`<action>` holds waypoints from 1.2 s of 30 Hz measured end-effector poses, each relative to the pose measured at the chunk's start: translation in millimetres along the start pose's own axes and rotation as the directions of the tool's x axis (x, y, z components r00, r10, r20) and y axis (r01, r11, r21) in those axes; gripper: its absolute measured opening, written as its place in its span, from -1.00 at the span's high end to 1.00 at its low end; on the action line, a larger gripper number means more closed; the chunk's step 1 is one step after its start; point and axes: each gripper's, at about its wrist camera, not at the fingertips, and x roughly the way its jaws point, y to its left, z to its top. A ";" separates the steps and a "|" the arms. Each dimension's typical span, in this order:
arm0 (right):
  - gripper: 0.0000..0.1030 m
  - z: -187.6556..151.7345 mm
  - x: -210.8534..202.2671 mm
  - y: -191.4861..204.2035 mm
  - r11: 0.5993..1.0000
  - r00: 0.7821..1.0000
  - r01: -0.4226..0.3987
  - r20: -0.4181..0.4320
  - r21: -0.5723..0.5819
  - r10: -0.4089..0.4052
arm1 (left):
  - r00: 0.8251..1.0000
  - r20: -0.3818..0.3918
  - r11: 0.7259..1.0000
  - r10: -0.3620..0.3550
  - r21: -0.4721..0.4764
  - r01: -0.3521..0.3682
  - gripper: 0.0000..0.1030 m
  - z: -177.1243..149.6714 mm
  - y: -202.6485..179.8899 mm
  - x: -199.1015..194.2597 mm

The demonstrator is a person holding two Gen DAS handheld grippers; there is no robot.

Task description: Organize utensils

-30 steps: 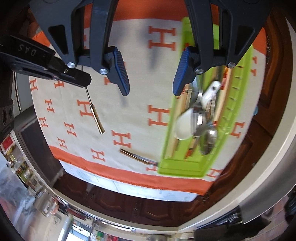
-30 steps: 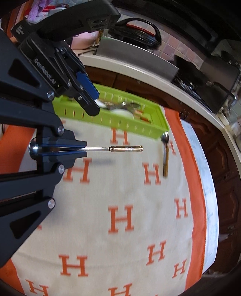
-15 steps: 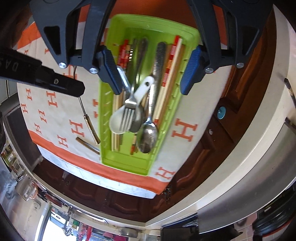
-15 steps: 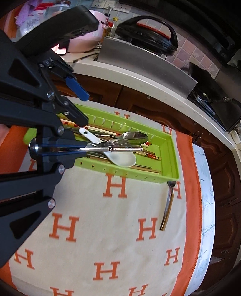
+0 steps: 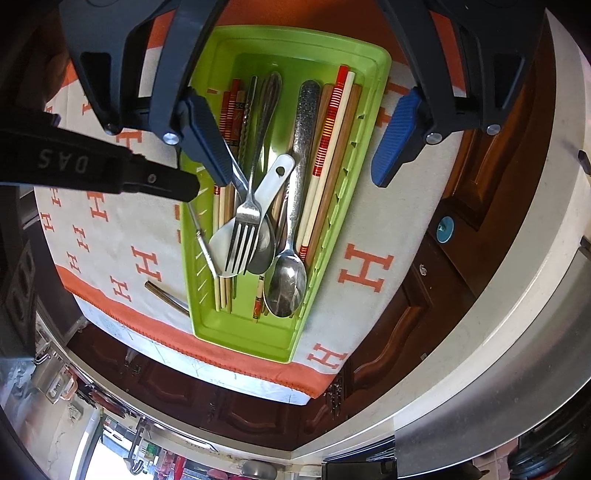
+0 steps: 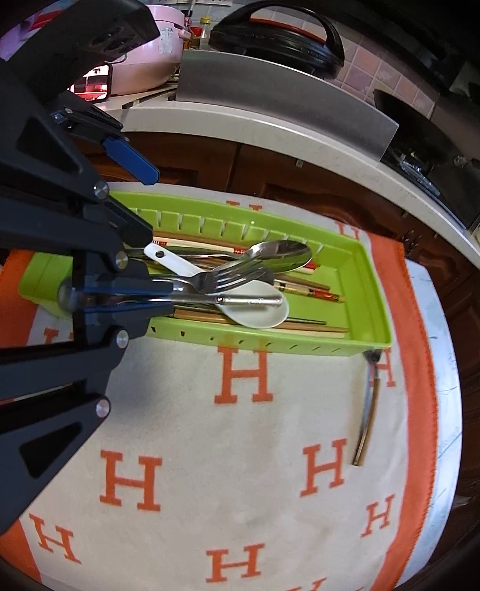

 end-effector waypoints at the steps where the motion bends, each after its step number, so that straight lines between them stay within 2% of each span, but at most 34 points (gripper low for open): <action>1: 0.91 -0.7 0.9 -0.9 1.000 1.000 -0.007 -0.003 0.003 0.007 | 1.000 0.000 1.000 0.000 -0.004 0.000 -0.46 0.0 0.9 0.3; 9: 0.91 -7.6 -7.2 -1.1 1.000 1.000 -0.013 0.010 -0.021 0.013 | 1.000 -0.003 1.000 -0.002 0.000 0.002 -0.46 -0.4 -0.2 -0.7; 17: 0.91 -16.8 -28.5 -11.7 0.997 0.996 0.045 0.080 -0.068 -0.040 | 1.000 0.000 0.999 -0.028 0.046 0.028 -0.46 -6.3 -18.1 -8.0; 21: 0.91 -22.7 -39.9 -22.7 0.990 0.988 0.101 0.125 -0.099 -0.088 | 0.999 -0.001 0.996 -0.050 0.072 0.050 -0.46 -10.6 -28.7 -12.5; 28: 0.90 -35.9 -69.8 -43.2 0.967 0.962 0.200 0.219 -0.159 -0.163 | 0.997 -0.004 0.991 -0.073 0.116 0.073 -0.47 -15.8 -50.4 -27.1; 30: 0.78 -42.5 -82.6 -48.3 0.956 0.948 0.238 0.253 -0.173 -0.190 | 0.996 -0.001 0.987 -0.086 0.137 0.086 -0.49 -16.8 -58.1 -34.3; 32: 0.55 -48.0 -92.5 -52.1 0.951 0.939 0.255 0.279 -0.177 -0.200 | 0.995 0.009 0.982 -0.096 0.163 0.093 -0.55 -18.9 -67.6 -44.4; 36: 0.53 -58.5 -117.6 -54.2 0.950 0.925 0.264 0.322 -0.168 -0.200 | 0.994 0.033 0.977 -0.107 0.189 0.099 -0.57 -19.2 -81.7 -63.6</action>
